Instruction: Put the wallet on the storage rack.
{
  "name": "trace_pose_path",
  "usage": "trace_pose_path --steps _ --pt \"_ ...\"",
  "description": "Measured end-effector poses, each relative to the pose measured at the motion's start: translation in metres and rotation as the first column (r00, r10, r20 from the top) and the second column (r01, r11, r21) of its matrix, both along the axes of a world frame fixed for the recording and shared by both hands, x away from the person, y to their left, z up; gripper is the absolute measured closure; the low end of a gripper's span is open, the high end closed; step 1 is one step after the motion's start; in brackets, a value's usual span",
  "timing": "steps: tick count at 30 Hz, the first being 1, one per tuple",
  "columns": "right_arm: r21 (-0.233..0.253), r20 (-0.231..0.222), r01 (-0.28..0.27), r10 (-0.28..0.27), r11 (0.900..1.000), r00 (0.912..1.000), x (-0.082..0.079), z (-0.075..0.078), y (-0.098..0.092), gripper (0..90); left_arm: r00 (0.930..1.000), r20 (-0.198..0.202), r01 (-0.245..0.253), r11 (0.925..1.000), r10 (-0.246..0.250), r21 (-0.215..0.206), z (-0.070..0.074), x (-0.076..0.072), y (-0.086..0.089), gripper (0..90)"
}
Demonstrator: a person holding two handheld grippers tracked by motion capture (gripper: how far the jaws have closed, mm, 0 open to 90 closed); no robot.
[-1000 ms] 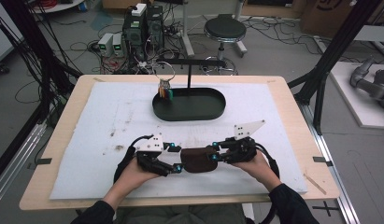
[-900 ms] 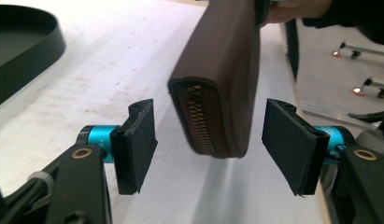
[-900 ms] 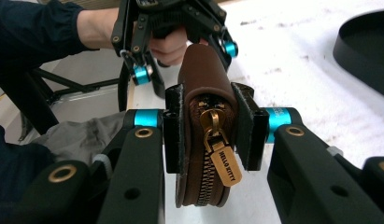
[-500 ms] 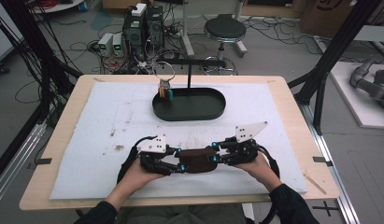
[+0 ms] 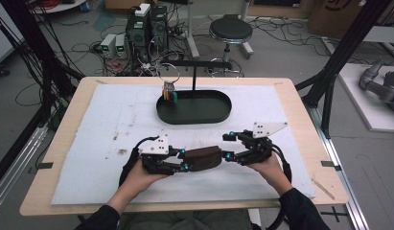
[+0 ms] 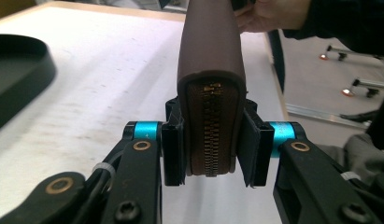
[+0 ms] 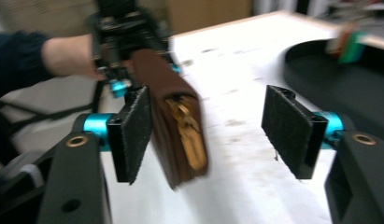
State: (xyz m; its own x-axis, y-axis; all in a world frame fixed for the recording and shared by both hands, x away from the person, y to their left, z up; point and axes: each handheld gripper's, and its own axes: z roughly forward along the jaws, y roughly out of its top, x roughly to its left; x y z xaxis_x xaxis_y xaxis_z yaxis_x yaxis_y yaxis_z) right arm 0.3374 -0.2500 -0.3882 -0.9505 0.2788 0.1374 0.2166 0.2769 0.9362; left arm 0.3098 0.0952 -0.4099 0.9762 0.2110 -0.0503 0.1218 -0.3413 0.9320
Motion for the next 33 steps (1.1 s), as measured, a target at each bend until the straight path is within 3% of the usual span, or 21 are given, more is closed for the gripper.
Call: trace_pose_path --steps 3,7,12,13,14,16,17,19,20,24,25,27,28,30,31,33 --pt "0.021 0.015 0.117 -0.117 0.993 0.9930 0.002 0.002 -0.013 32.7 0.9986 0.023 -0.049 0.9988 0.048 0.007 0.009 0.004 0.003 65.9" --pt "0.015 0.038 0.281 -0.281 0.960 0.9589 0.005 0.002 -0.027 32.9 0.9951 0.040 -0.092 0.9956 0.091 0.019 0.015 0.008 0.006 66.0" --pt "0.011 0.031 0.395 -0.395 0.919 0.9180 0.008 0.001 -0.040 32.8 0.9861 0.063 -0.156 0.9872 0.154 0.031 0.024 0.018 0.006 66.1" --pt "0.011 0.031 0.395 -0.395 0.919 0.9180 0.008 0.001 -0.040 32.8 0.9830 0.070 -0.173 0.9844 0.170 0.035 0.026 0.021 0.005 66.1" --pt "0.010 0.029 0.431 -0.431 0.902 0.9020 0.009 0.001 -0.044 32.8 0.9782 0.072 -0.198 0.9790 0.195 0.048 0.028 0.027 0.004 66.2" --pt "0.005 0.020 0.453 -0.453 0.892 0.8914 0.011 0.000 -0.047 32.8 0.9752 0.078 -0.212 0.9758 0.207 0.055 0.029 0.030 0.004 66.3" --pt "0.002 0.021 0.462 -0.462 0.887 0.8865 0.011 -0.001 -0.049 32.8 0.9684 0.084 -0.241 0.9685 0.235 0.064 0.031 0.037 0.003 66.3" --pt "-0.002 0.019 0.482 -0.481 0.876 0.8763 0.011 -0.001 -0.050 32.8 0.9656 0.090 -0.250 0.9656 0.244 0.069 0.031 0.040 0.002 66.4" --pt "-0.003 0.022 0.487 -0.487 0.873 0.8730 0.012 -0.001 -0.051 32.8 0.9598 0.102 -0.270 0.9595 0.262 0.080 0.032 0.047 0.000 66.4" --pt "-0.008 0.016 0.494 -0.494 0.869 0.8692 0.012 -0.002 -0.053 32.8 0.9525 0.105 -0.295 0.9518 0.286 0.085 0.033 0.056 -0.003 66.4" --pt "-0.011 0.020 0.503 -0.503 0.864 0.8642 0.013 -0.002 -0.053 32.8 0.9476 0.112 -0.310 0.9465 0.299 0.091 0.035 0.062 -0.005 66.5" --pt "-0.011 0.018 0.504 -0.504 0.864 0.8637 0.013 -0.002 -0.054 32.7 0.9451 0.117 -0.316 0.9442 0.305 0.092 0.036 0.065 -0.006 66.5" --pt "-0.011 0.014 0.503 -0.503 0.864 0.8640 0.013 -0.002 -0.054 32.7 0.9389 0.115 -0.335 0.9373 0.324 0.095 0.037 0.072 -0.008 66.5" --pt "-0.014 0.014 0.509 -0.509 0.861 0.8608 0.014 -0.002 -0.054 32.6 0.9366 0.117 -0.342 0.9351 0.330 0.095 0.038 0.075 -0.008 66.5" --pt "-0.013 0.011 0.509 -0.509 0.860 0.8605 0.014 -0.002 -0.054 32.6 0.9303 0.114 -0.359 0.9287 0.349 0.092 0.040 0.083 -0.009 66.5" --pt "-0.011 0.010 0.514 -0.514 0.858 0.8579 0.013 -0.002 -0.054 32.6 0.9275 0.113 -0.367 0.9254 0.356 0.095 0.040 0.087 -0.009 66.6"
